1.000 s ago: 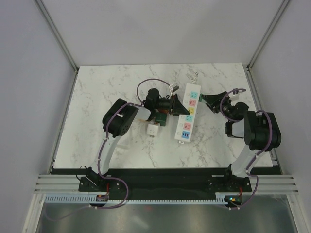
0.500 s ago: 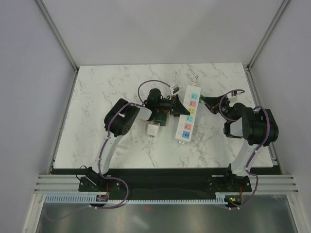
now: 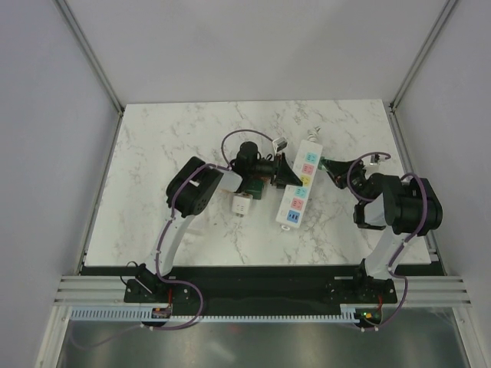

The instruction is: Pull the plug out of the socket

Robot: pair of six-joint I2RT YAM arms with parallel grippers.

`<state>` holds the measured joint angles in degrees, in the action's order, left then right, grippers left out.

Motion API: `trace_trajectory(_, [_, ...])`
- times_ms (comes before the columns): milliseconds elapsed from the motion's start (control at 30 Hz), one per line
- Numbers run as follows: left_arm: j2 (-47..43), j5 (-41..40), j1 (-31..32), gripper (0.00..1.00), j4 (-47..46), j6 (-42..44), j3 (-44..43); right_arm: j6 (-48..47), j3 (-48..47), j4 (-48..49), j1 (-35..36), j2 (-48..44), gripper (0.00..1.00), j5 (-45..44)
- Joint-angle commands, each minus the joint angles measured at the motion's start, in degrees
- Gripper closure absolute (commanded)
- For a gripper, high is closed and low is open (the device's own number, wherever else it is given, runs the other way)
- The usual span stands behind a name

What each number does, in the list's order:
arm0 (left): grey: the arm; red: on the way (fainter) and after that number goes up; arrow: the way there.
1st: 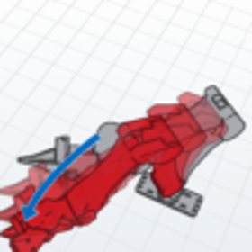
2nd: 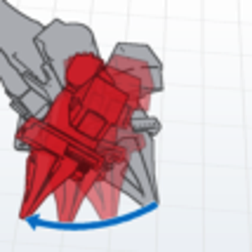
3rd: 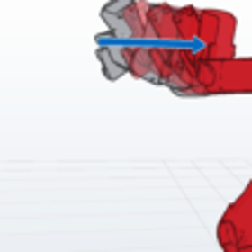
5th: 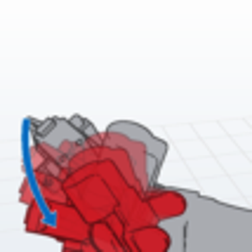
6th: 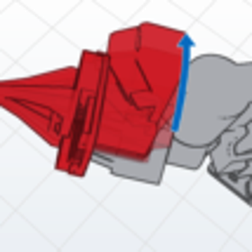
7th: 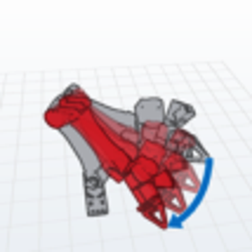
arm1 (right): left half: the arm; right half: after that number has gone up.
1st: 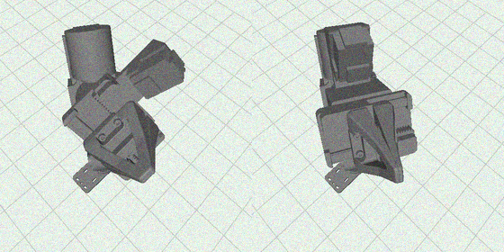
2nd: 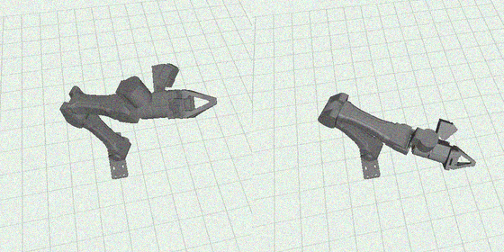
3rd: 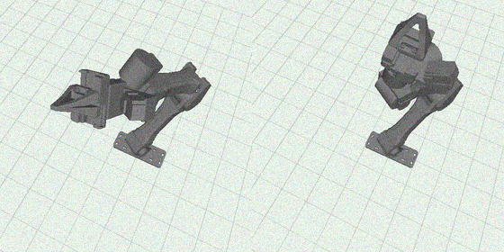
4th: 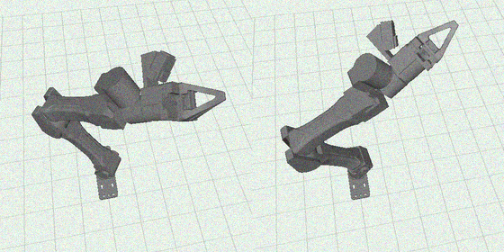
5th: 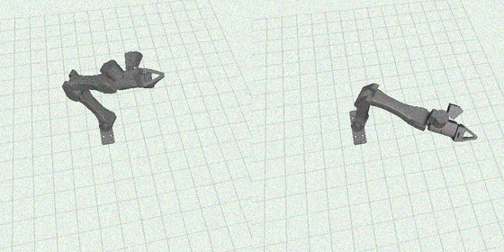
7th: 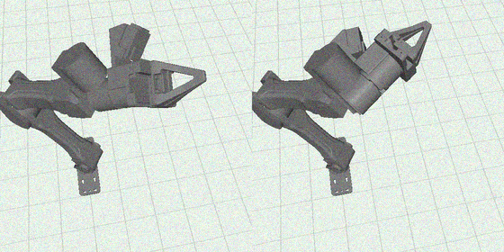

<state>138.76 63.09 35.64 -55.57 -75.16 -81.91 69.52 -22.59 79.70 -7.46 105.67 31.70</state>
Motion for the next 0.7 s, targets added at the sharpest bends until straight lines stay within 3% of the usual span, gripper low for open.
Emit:
trace_trajectory(0, [-1.38, -0.78, -0.66, 0.98, -8.33, 3.61, -1.67, -5.70, -1.40, 21.20, 1.40, -1.25, 1.00, 2.13])
trace_trajectory(133, [-2.00, -0.78, -0.75, 0.98, -9.11, 4.23, -1.76, -12.53, 0.17, 13.58, 0.96, -6.07, 1.00, -1.01])
trace_trajectory(167, [-2.09, -0.69, -0.75, 0.98, -9.38, 3.97, -2.29, -15.52, 1.05, 3.98, 0.96, -10.79, 1.00, -3.29])
trace_trajectory(200, [-2.09, -0.43, -0.83, 0.98, -9.90, 3.35, -2.64, -20.25, 2.27, -0.03, 1.13, -13.27, 1.00, -8.36])
trace_trajectory(367, [-3.41, -1.74, -1.27, 0.98, -8.68, 5.19, -4.13, -25.92, 1.67, -24.80, 1.22, -24.17, 1.00, -20.87])
trace_trajectory(467, [-3.85, -2.27, -1.27, 0.98, -7.01, 6.78, -4.49, -27.15, -0.08, -32.14, 1.22, -25.95, 1.00, -23.53])
trace_trajectory(600, [-2.79, -1.48, -1.19, 0.98, -12.53, 2.39, -4.58, -22.07, 0.53, -15.67, 0.78, -20.95, 1.00, -9.76])
trace_trajectory(667, [-3.14, -1.13, -1.27, 0.98, -14.55, 0.98, -4.32, -15.67, 0.70, -0.83, 0.78, -16.65, 1.00, -1.70])
